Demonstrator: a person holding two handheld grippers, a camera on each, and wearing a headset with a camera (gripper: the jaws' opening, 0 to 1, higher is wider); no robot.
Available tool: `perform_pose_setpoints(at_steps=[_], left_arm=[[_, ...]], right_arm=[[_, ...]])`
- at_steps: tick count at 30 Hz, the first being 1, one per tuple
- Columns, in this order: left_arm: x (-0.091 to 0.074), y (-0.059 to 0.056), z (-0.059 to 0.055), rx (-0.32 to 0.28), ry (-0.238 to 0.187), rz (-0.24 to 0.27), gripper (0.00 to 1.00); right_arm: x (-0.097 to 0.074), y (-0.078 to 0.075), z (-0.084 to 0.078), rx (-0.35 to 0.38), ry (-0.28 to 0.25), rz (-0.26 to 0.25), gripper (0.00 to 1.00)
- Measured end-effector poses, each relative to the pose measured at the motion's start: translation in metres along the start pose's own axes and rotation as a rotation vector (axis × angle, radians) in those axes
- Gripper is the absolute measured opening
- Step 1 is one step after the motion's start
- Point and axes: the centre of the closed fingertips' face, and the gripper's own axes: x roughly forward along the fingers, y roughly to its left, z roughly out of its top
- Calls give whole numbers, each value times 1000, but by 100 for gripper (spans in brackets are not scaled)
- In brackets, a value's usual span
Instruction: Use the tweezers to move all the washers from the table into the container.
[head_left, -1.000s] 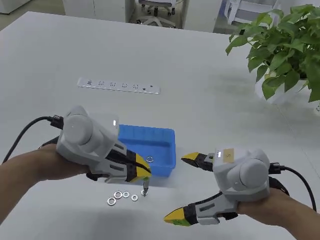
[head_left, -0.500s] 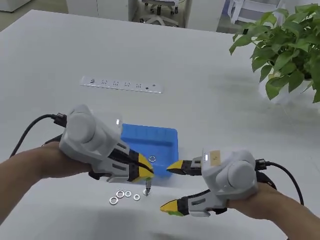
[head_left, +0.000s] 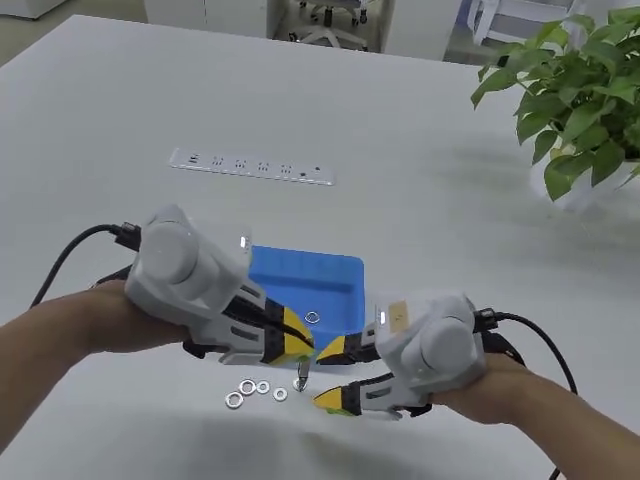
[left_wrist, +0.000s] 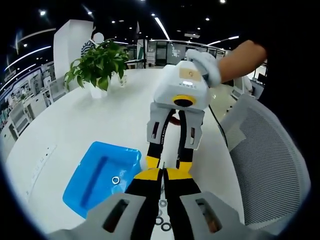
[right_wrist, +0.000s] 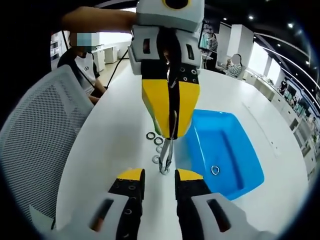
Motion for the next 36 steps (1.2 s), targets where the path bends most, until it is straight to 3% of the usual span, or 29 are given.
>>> perform_pose_setpoints(at_steps=[16,36], left_arm=[[0,-1,0,-2,1,-13,6],[1,-3,1,4,6,-14,6]], right_arm=[[17,-3,3,-26,15,43,11],[16,-2,1,12,34,51,9]])
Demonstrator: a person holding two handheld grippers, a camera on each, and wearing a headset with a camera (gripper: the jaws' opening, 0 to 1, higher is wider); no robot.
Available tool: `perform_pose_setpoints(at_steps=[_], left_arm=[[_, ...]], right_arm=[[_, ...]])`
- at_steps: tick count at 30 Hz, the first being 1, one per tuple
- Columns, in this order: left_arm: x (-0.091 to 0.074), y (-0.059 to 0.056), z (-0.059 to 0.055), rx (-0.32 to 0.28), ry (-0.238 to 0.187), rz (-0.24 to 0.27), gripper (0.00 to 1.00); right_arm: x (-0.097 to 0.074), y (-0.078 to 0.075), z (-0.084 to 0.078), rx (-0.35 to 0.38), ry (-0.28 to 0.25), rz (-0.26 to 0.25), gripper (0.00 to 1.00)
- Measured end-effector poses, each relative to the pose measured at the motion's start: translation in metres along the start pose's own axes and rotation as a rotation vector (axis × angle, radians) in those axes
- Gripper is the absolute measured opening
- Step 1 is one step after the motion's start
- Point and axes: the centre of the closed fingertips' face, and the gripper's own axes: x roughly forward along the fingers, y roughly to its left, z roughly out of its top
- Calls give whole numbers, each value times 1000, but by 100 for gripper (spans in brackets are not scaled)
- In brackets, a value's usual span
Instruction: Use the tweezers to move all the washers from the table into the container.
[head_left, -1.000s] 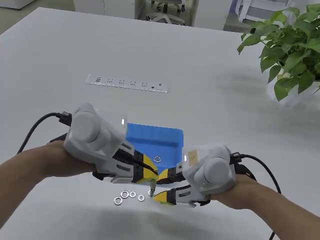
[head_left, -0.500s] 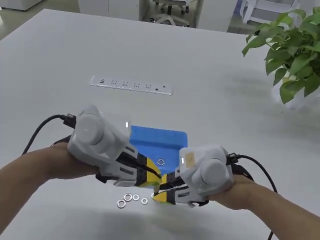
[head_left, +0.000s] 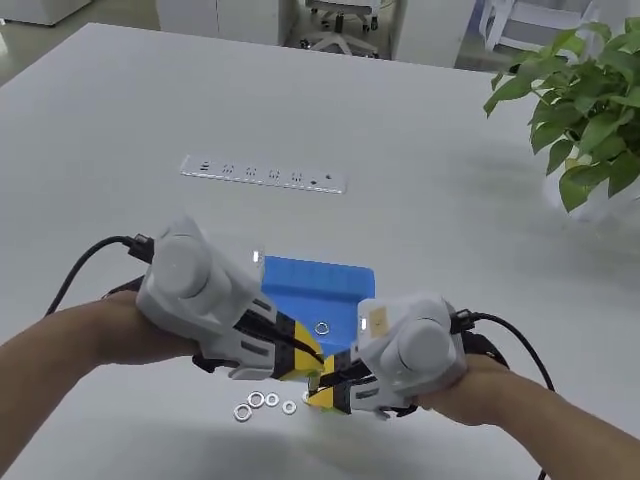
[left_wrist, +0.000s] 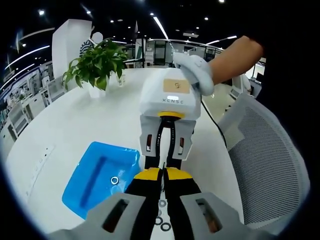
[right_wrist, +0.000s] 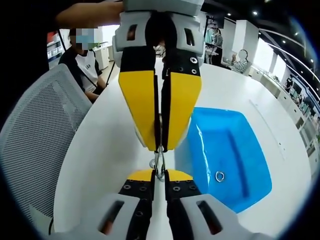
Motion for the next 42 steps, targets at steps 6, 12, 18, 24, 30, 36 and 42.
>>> perform_pose_setpoints(at_steps=[6,12,18,24,30,36,42], left_arm=[[0,1,0,4,3,5,6],[0,1,0,7,8,10,6],[-1,0,2,9,-2,11,14],[-7,1,6,3,-21,29,27],[-15,4,9,-17,-55,70,40],[-22,6,7,-56,-85,125,52],[-29,4,2,-90,-102,162,64]], right_arm=[[0,-1,0,11,-1,-4,8],[0,-1,0,18,-5,-10,8],[1,0,1,13,-6,-7,8],[-2,-1,5,8,-14,-14,8],[-8,-1,10,-2,-20,-22,9],[-18,-2,19,7,-42,-42,9],[-28,1,29,11,-56,-38,9]])
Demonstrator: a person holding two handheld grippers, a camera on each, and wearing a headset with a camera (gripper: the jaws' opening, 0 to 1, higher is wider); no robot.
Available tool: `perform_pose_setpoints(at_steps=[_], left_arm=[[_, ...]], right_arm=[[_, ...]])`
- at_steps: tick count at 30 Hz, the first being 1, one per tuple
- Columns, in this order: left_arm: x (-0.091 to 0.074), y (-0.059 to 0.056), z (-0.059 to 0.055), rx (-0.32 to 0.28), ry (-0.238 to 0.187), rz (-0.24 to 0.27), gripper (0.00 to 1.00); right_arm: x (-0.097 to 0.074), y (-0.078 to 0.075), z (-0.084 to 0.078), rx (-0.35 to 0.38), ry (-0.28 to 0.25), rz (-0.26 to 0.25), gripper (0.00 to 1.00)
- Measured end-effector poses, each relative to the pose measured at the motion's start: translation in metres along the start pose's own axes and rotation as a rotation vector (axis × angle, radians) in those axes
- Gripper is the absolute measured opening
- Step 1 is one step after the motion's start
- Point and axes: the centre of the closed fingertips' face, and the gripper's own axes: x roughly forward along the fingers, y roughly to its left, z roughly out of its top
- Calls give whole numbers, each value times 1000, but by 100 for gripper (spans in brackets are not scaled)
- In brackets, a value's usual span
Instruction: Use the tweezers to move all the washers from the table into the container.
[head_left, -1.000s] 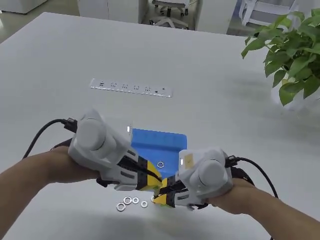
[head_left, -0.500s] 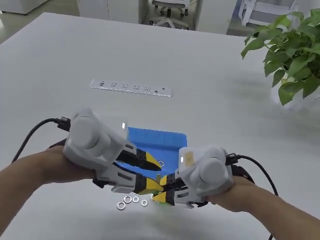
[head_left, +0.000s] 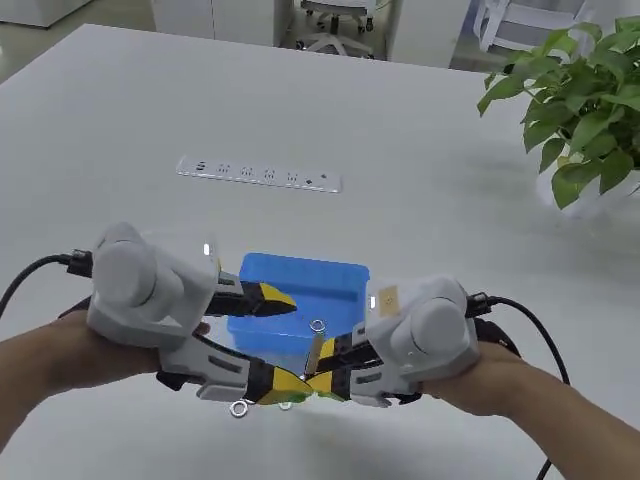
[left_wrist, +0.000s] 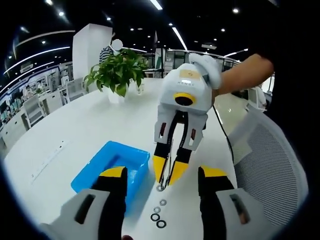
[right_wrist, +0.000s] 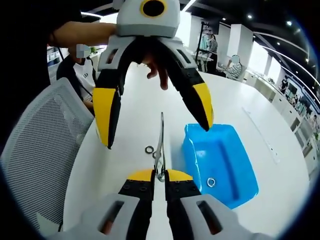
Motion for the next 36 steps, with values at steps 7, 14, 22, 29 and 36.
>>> perform_pose_setpoints(at_steps=[7,14,22,29,36], left_arm=[[-12,2,-6,-41,-10,43,79],[-25,2,-13,-80,-16,80,88],[-33,4,-16,-105,-18,115,99],[-39,7,-19,-120,-12,130,99],[-41,9,-20,-128,-11,134,99]], right_arm=[[-11,3,11,-17,-1,12,9],[-24,-3,26,-48,-4,12,9],[-35,-13,44,-75,-21,16,9],[-41,-24,54,-90,-24,14,9],[-46,-40,59,-100,-32,2,9]])
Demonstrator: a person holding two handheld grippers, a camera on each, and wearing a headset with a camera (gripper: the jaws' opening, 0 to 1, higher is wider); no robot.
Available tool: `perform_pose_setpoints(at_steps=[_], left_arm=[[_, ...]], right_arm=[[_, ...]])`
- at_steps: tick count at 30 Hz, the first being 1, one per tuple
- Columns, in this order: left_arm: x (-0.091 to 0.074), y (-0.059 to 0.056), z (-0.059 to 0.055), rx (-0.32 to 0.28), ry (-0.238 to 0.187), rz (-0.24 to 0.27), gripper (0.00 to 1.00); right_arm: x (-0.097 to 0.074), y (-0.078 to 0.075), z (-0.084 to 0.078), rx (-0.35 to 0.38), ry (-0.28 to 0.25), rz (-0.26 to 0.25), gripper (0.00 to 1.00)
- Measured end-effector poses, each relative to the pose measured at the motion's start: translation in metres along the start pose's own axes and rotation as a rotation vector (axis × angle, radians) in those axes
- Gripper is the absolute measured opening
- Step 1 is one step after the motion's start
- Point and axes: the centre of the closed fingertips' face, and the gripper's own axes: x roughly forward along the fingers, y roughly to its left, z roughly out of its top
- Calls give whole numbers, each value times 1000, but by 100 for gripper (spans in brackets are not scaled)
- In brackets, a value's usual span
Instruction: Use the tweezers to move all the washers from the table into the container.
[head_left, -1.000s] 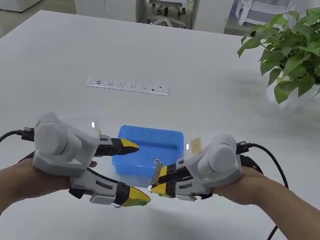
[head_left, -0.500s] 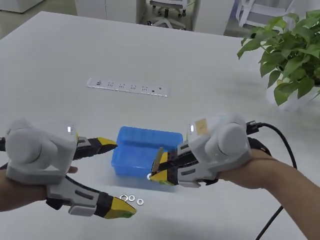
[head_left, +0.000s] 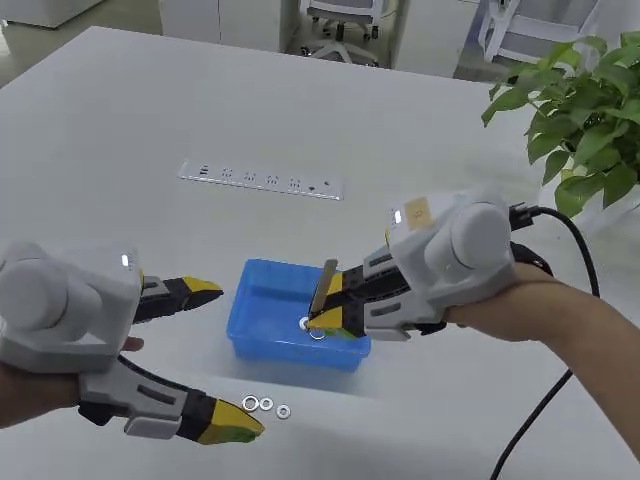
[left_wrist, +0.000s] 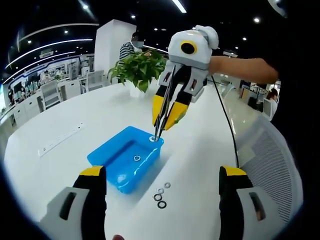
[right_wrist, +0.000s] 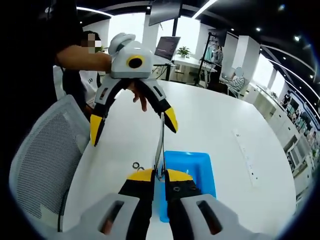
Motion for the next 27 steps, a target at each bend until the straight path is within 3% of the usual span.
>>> perform_pose_setpoints(at_steps=[12,27], left_arm=[[-1,4,3,0,-4,-1,99],[0,17,4,-15,-8,5,99]], right_arm=[[2,-34,-12,6,2,-40,9],[30,-46,-36,11,35,-8,9]])
